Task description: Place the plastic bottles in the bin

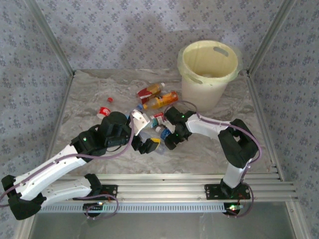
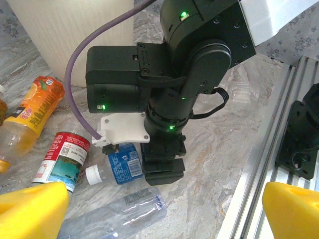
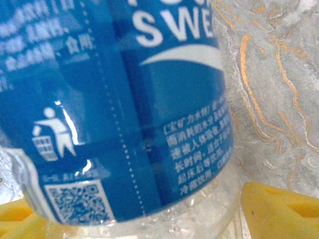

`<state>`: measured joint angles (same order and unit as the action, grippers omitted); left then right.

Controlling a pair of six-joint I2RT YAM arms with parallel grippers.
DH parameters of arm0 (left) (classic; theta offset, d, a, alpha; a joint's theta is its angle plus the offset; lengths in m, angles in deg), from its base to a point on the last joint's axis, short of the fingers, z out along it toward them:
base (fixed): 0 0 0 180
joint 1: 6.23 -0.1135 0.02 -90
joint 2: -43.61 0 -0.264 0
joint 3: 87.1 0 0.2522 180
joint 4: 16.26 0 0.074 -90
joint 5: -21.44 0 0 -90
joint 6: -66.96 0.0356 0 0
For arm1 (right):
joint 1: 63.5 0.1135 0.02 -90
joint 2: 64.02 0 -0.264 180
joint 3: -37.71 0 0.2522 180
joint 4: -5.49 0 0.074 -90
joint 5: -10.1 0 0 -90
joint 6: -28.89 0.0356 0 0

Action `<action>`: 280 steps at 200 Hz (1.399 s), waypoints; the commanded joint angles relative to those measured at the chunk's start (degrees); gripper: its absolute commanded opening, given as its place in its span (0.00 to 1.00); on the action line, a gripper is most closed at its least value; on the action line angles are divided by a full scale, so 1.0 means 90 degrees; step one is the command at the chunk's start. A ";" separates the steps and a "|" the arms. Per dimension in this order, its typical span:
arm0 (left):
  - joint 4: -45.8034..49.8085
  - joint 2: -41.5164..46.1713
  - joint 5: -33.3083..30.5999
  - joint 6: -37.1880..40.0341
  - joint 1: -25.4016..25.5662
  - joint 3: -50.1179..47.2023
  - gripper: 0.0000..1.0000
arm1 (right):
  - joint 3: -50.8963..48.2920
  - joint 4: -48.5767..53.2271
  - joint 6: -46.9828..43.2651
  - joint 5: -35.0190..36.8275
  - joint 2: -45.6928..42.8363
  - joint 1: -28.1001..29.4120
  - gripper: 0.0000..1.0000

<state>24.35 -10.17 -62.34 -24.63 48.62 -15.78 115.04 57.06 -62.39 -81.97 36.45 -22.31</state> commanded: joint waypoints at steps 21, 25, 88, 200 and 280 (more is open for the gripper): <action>-0.0176 0.0055 0.0138 -0.0076 0.0039 -0.0048 1.00 | 0.0192 0.0322 -0.0034 0.0173 -0.0147 0.0050 0.79; -0.0174 0.0050 0.0139 -0.0078 0.0038 -0.0048 1.00 | 0.0192 0.0327 -0.0032 0.0170 -0.0156 0.0052 0.78; -0.0211 0.0075 0.0138 -0.0092 0.0038 -0.0077 1.00 | -0.0045 0.0011 0.0233 -0.0067 -0.0614 -0.0107 0.68; -0.1705 0.0213 -0.0129 -0.0735 0.0038 -0.0491 1.00 | -0.0170 -0.0345 0.0587 -0.0820 -0.2589 -0.0812 0.61; -0.3022 0.0370 -0.0702 -0.1183 0.0038 -0.0497 1.00 | 0.0919 -0.0919 0.0850 -0.1644 -0.3326 -0.1521 0.60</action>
<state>4.68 -7.89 -66.04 -33.11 48.62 -20.28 117.80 52.16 -56.38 -93.42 8.25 -34.20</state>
